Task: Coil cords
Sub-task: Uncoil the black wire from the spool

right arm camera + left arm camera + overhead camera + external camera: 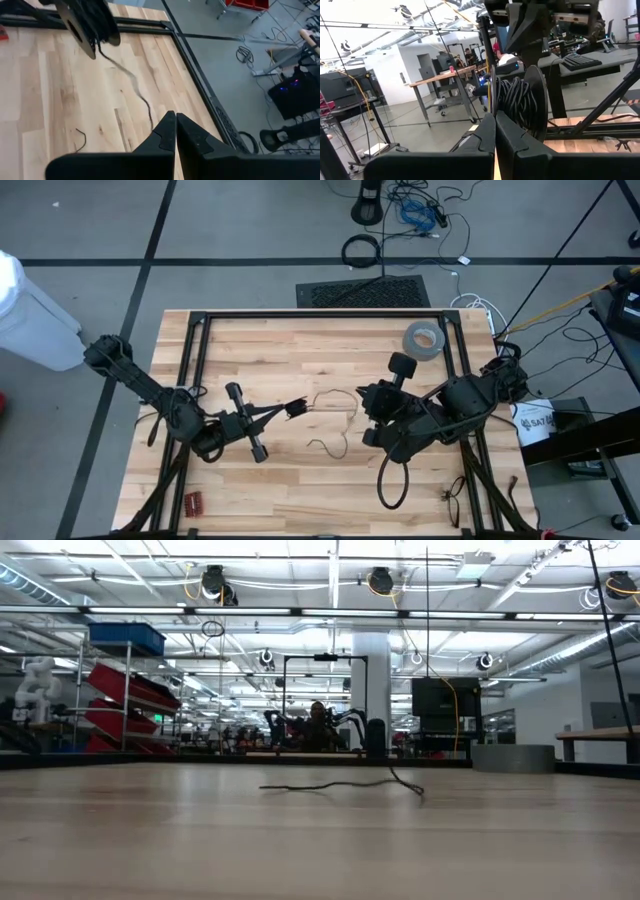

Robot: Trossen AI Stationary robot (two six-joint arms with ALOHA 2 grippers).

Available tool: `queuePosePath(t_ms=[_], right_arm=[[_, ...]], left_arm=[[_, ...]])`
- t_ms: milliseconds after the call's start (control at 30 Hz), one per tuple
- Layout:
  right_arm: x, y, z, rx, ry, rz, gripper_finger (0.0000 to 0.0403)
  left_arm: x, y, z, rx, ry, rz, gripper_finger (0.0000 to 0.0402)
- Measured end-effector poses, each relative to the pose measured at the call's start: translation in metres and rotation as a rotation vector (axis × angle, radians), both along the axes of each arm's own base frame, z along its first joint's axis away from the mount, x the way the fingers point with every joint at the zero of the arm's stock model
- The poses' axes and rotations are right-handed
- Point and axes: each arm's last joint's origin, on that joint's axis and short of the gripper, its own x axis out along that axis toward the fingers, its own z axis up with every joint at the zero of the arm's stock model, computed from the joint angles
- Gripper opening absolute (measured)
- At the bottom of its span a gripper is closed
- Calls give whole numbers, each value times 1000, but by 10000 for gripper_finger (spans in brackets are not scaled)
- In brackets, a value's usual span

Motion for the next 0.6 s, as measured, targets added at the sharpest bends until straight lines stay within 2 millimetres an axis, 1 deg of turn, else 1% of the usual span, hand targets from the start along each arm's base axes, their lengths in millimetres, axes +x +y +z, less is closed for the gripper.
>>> queuePosePath(t_ms=[133, 300, 433, 600], right_arm=[[8, 4, -19, -23, 50, -10, 1], [19, 11, -52, -71, 99, -40, 0], [31, 18, -80, -89, 92, -42, 0], [45, 29, -111, -96, 53, -1, 0]], left_arm=[[0, 0, 0, 0, 0, 0, 1], [0, 0, 0, 0, -1, 0, 1], [0, 0, 0, 0, 0, 0, 1], [0, 0, 0, 0, 0, 0, 1]])
